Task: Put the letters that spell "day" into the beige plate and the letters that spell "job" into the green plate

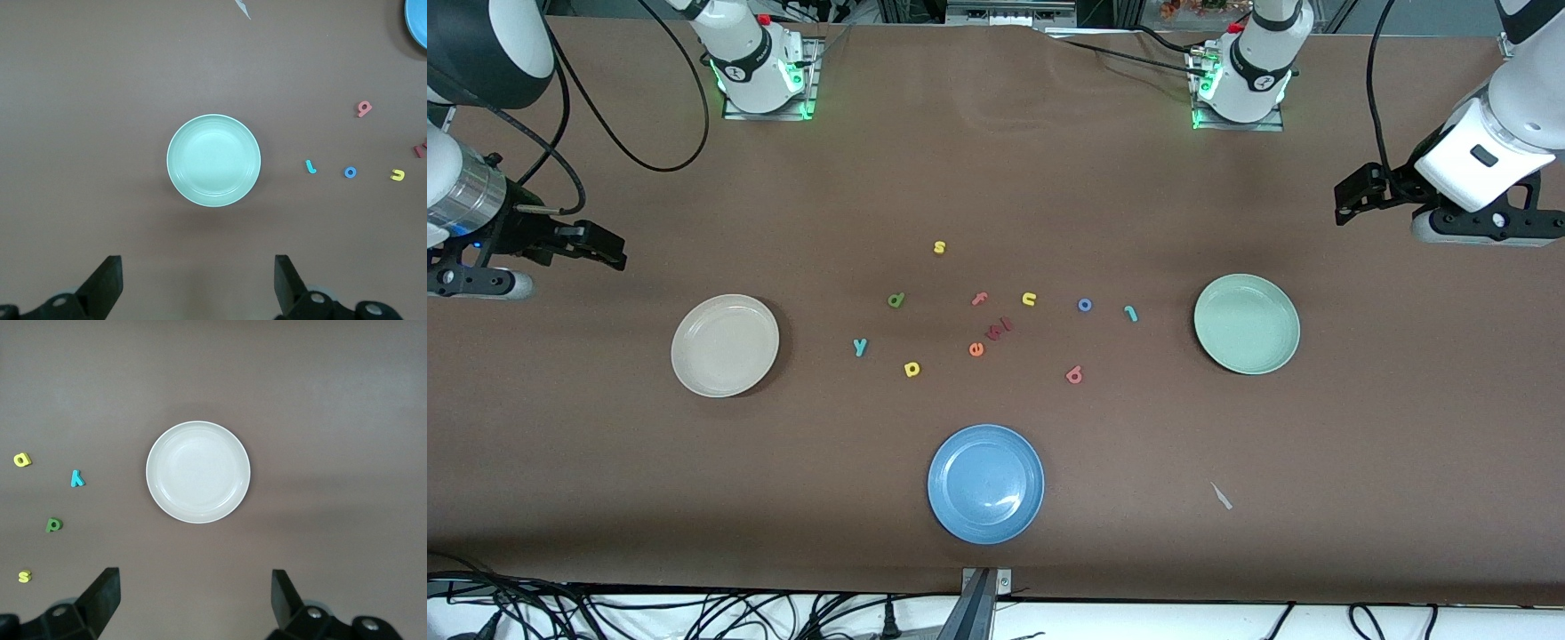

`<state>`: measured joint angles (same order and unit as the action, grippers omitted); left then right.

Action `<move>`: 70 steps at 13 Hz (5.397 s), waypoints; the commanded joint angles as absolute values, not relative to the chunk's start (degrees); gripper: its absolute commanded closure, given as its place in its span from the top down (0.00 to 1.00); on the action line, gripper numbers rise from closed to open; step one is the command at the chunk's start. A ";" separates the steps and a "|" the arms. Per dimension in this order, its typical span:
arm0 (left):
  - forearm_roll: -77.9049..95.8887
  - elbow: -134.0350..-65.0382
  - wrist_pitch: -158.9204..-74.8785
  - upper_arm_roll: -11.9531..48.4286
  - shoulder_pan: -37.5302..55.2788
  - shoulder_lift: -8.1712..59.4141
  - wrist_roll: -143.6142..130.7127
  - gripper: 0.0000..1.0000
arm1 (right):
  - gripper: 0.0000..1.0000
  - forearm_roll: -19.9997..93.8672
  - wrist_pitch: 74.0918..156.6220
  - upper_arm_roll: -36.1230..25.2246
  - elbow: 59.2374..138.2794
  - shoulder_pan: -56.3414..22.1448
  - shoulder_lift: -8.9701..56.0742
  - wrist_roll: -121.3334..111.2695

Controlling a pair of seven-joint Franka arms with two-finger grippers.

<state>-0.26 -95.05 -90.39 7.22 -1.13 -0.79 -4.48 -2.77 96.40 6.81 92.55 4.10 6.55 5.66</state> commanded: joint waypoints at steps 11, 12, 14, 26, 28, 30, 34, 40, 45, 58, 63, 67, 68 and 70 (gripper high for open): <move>-1.49 -93.25 -88.95 7.47 -0.88 0.00 -5.10 1.00 | 1.00 -1.85 95.54 6.77 91.76 4.22 6.77 5.98; -1.49 -93.25 -88.95 7.38 -0.88 0.00 -5.10 1.00 | 1.00 -1.85 95.54 6.77 91.76 4.22 6.77 5.98; -1.49 -93.25 -88.95 7.47 -0.88 0.00 -5.10 1.00 | 1.00 -1.85 95.54 6.77 91.76 4.22 6.77 5.98; -1.41 -93.25 -88.95 7.47 -0.88 0.00 -5.10 1.00 | 1.00 -1.85 95.54 6.77 91.76 4.22 6.77 5.98; -1.41 -93.25 -88.95 7.47 -0.88 0.00 -5.10 1.00 | 1.00 -1.85 95.54 6.77 91.76 4.22 6.77 5.98; -1.41 -93.25 -88.95 7.47 -0.88 0.00 -5.10 1.00 | 1.00 -1.85 95.54 6.77 91.76 4.22 6.77 5.98; -1.41 -93.25 -88.95 7.47 -0.88 0.00 -5.10 1.00 | 1.00 -1.85 95.54 6.77 91.76 4.22 6.77 5.98; -1.41 -93.25 -88.95 7.47 -0.88 0.00 -5.10 1.00 | 1.00 -1.85 95.54 6.85 91.76 4.22 6.77 5.89; -1.32 -93.25 -88.95 7.38 -0.79 0.09 -5.19 1.00 | 1.00 -1.85 95.45 6.86 91.76 4.22 6.77 5.89; -1.32 -93.08 -88.95 7.47 -0.70 0.09 -5.10 1.00 | 1.00 0.18 94.63 7.21 94.30 -1.92 14.23 6.06; -1.32 -93.08 -88.95 7.47 -0.62 0.09 -5.10 1.00 | 1.00 0.70 104.75 7.21 95.01 -11.50 20.82 20.02; -1.32 -93.08 -88.95 7.47 -0.62 0.09 -5.10 1.00 | 1.00 3.07 111.60 7.21 94.66 -13.00 26.88 19.86; -1.32 -93.08 -88.95 7.47 -0.62 0.09 -5.10 1.00 | 1.00 2.99 114.14 7.21 94.66 -13.27 28.63 19.78; -1.32 -93.08 -88.95 7.47 -0.62 0.09 -5.10 1.00 | 1.00 2.90 116.88 7.21 93.79 -14.24 32.32 19.51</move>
